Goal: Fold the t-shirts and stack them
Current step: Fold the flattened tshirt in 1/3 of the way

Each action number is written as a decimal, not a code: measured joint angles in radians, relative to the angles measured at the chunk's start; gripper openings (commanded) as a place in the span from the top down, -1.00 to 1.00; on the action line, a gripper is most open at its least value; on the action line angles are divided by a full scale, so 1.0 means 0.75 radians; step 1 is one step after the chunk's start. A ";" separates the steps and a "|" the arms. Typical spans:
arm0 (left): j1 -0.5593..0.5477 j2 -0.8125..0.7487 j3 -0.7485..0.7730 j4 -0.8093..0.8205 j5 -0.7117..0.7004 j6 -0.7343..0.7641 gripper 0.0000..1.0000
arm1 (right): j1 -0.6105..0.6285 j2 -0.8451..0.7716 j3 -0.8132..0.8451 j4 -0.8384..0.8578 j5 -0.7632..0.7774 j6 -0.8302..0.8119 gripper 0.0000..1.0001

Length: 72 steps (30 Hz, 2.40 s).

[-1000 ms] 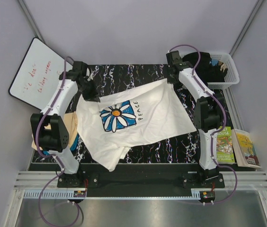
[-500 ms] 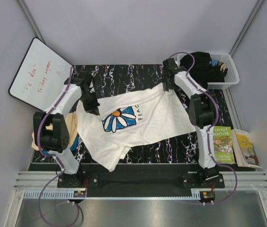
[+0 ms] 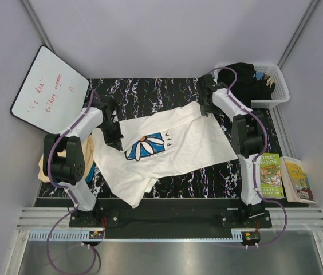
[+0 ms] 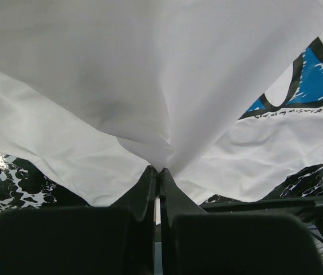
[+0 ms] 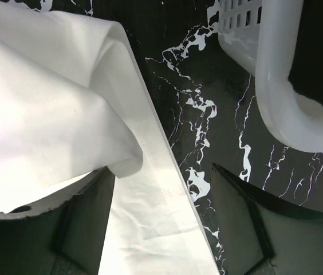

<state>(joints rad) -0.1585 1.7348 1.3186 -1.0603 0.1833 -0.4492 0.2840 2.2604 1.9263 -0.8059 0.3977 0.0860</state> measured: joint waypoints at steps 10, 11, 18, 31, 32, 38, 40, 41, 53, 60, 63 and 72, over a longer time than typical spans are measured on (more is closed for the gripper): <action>-0.002 -0.002 -0.114 0.004 0.000 0.000 1.00 | -0.001 0.050 0.140 -0.001 -0.046 0.013 -0.57; -0.002 -0.008 -0.126 0.002 0.000 0.000 1.00 | -0.001 0.048 0.138 -0.002 -0.046 0.015 -0.57; -0.008 -0.104 -0.138 -0.056 0.025 0.028 -0.97 | -0.001 -0.080 0.035 -0.006 -0.064 0.013 -0.66; -0.099 -0.211 0.144 -0.036 -0.167 0.051 -0.98 | -0.003 -0.356 -0.123 0.077 -0.258 0.017 -0.62; -0.099 -0.166 0.185 -0.024 -0.177 0.049 -0.98 | -0.003 -0.328 -0.116 0.078 -0.270 0.022 -0.60; -0.099 0.166 0.358 0.048 -0.255 0.051 -0.78 | -0.030 -0.048 0.057 0.076 -0.314 0.106 -0.48; -0.099 0.257 0.403 0.054 -0.265 0.055 0.06 | -0.063 0.027 0.126 0.073 -0.349 0.155 -0.43; -0.099 0.289 0.417 0.055 -0.268 0.055 0.77 | -0.092 0.070 0.169 0.070 -0.378 0.195 -0.41; -0.099 0.425 0.376 0.054 -0.287 0.065 1.00 | -0.271 0.233 0.572 0.076 -0.672 0.455 -0.07; -0.099 0.475 0.352 0.052 -0.287 0.064 1.00 | -0.264 0.276 0.583 0.009 -0.744 0.525 -0.12; -0.099 0.493 0.352 0.054 -0.287 0.064 1.00 | -0.254 0.280 0.583 -0.035 -0.764 0.535 -0.15; -0.099 0.510 0.364 0.047 -0.286 0.044 1.00 | -0.214 0.280 0.518 -0.097 -0.765 0.535 -0.11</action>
<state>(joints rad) -0.2329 2.1170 1.5917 -1.0252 -0.0315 -0.4164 0.1234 2.4706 2.3150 -0.8783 -0.1764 0.4870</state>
